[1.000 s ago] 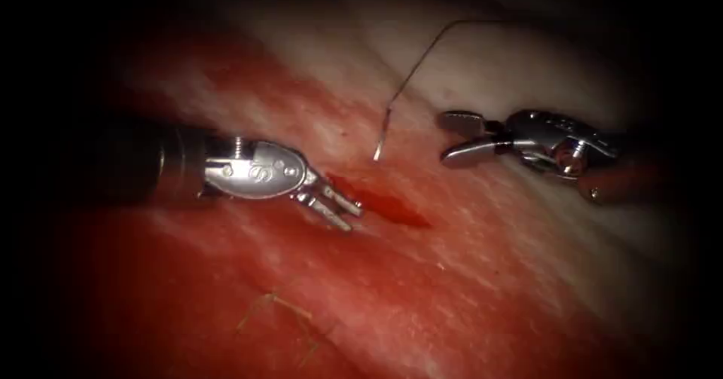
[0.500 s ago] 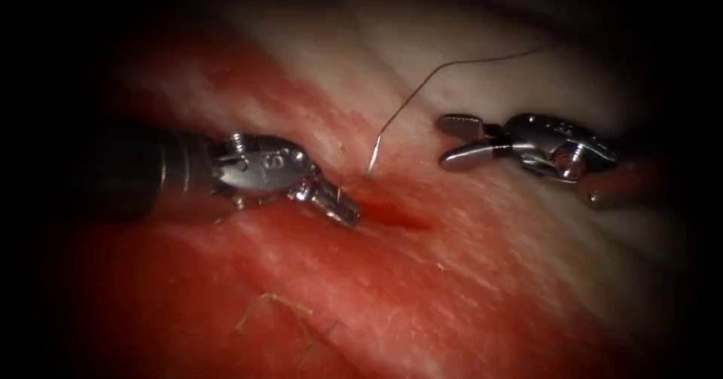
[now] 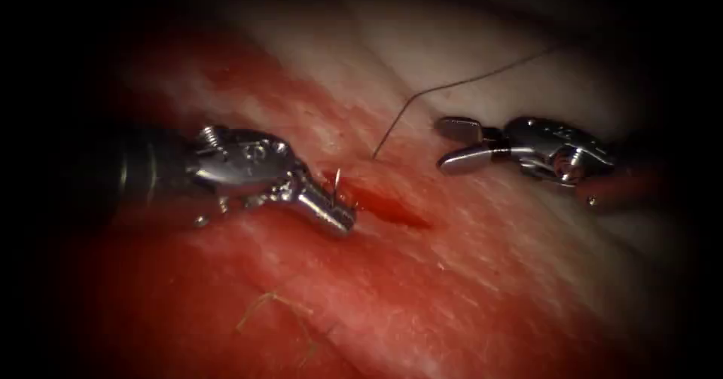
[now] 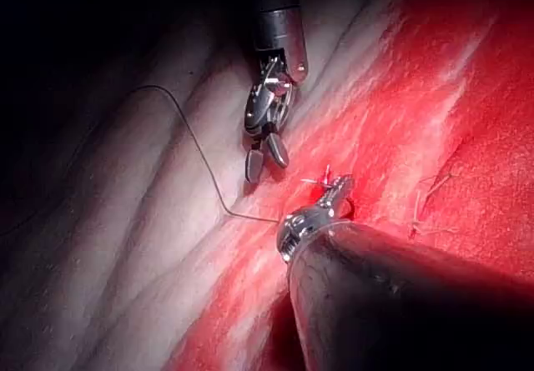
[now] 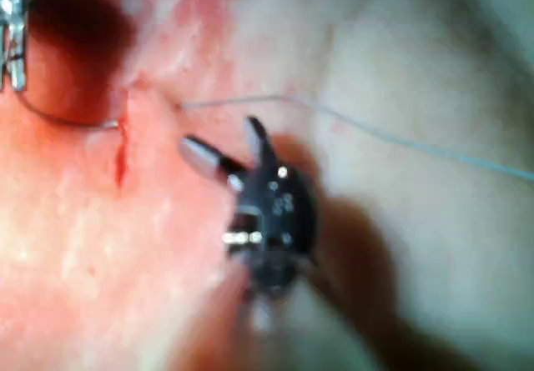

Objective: Wound Closure

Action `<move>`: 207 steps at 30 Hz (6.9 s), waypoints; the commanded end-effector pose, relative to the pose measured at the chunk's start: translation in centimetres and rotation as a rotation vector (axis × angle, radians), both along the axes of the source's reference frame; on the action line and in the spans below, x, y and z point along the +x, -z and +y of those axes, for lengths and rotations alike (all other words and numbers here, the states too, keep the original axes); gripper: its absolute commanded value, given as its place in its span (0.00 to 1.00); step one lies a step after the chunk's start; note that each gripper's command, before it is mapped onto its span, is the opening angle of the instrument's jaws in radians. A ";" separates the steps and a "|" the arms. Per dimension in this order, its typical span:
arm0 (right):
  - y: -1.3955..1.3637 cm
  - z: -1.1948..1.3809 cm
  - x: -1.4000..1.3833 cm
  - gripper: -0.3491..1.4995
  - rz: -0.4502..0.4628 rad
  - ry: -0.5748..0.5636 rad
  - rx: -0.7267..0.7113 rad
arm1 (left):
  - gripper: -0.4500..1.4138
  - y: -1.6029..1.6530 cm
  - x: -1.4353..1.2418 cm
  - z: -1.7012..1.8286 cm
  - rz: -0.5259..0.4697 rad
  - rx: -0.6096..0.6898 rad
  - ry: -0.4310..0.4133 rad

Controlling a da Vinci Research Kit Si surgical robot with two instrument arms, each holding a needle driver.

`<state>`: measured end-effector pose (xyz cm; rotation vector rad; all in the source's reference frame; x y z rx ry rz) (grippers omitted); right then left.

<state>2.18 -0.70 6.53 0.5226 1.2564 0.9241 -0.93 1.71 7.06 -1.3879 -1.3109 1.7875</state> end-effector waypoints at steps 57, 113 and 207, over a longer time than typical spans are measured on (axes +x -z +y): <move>0.92 0.00 0.11 0.40 -0.034 -0.200 0.121 | 0.00 0.34 -0.14 0.29 0.131 -1.036 0.328; 0.66 0.29 0.74 0.56 -0.107 -0.092 0.224 | 0.00 -0.14 -0.54 -0.22 0.206 -1.412 0.249; 0.80 0.15 0.80 0.00 -0.193 -0.162 -0.492 | 0.00 -1.22 -0.32 0.27 0.438 -0.379 -0.313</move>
